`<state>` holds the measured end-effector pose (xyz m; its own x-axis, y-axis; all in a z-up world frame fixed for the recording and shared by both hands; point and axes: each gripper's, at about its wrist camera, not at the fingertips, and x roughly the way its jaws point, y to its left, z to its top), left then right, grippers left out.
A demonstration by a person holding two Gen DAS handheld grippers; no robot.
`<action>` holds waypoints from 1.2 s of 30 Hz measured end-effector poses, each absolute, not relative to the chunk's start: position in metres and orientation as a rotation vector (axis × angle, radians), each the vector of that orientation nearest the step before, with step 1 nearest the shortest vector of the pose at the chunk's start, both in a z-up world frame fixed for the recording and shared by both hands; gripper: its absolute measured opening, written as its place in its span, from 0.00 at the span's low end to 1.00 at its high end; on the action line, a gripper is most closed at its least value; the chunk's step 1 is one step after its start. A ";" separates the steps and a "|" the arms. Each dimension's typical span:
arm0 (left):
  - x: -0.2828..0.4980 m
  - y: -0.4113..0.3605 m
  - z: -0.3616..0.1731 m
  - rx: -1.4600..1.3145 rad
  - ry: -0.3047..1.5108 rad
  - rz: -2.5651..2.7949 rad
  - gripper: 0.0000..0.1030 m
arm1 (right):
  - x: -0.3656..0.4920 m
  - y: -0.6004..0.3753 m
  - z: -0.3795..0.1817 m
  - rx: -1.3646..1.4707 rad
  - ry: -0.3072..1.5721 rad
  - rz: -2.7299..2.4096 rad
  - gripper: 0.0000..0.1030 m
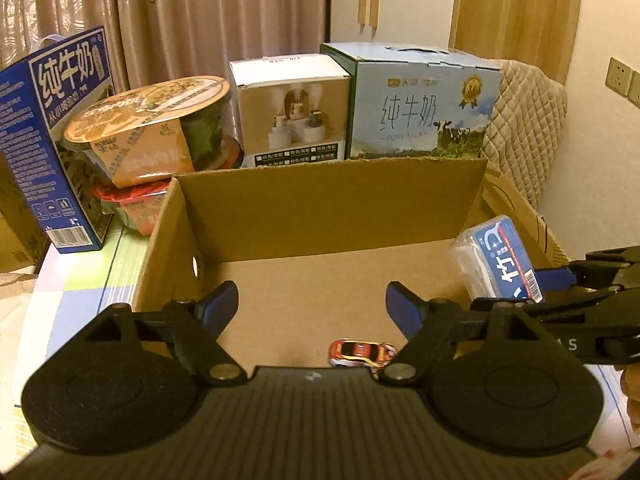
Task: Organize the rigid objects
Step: 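Open the left gripper over the box while the right gripper releases the floss case inside, then move both open grippers back toward the remaining items on the table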
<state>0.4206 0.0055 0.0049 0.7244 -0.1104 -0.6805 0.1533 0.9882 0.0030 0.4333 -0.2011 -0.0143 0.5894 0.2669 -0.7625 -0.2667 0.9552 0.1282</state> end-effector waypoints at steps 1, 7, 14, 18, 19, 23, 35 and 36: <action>0.420 0.006 0.006 0.059 0.745 -0.147 0.75 | 0.433 -0.201 -0.013 0.001 0.884 0.310 0.52; 0.407 0.011 0.018 0.057 0.725 -0.142 0.75 | 0.427 -0.215 0.005 0.086 0.774 0.284 0.72; 0.381 0.021 0.036 0.046 0.701 -0.126 0.76 | 0.407 -0.220 0.044 0.088 0.706 0.303 0.73; 0.359 0.027 0.054 0.046 0.683 -0.115 0.76 | 0.385 -0.220 0.067 0.076 0.680 0.310 0.73; 0.354 0.027 0.058 0.052 0.679 -0.114 0.76 | 0.379 -0.220 0.073 0.077 0.672 0.312 0.73; 0.327 0.030 0.078 0.072 0.657 -0.100 0.76 | 0.351 -0.220 0.092 0.068 0.649 0.315 0.73; 0.238 0.034 0.095 0.034 0.632 -0.080 0.81 | 0.256 -0.221 0.111 0.031 0.601 0.331 0.73; 0.231 0.034 0.093 0.030 0.631 -0.078 0.81 | 0.249 -0.222 0.110 0.031 0.601 0.331 0.74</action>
<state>0.2311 0.0338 0.0933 0.8048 -0.0634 -0.5902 0.0816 0.9967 0.0042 0.2487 -0.2217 0.1098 0.7738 0.3143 -0.5500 -0.2962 0.9470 0.1244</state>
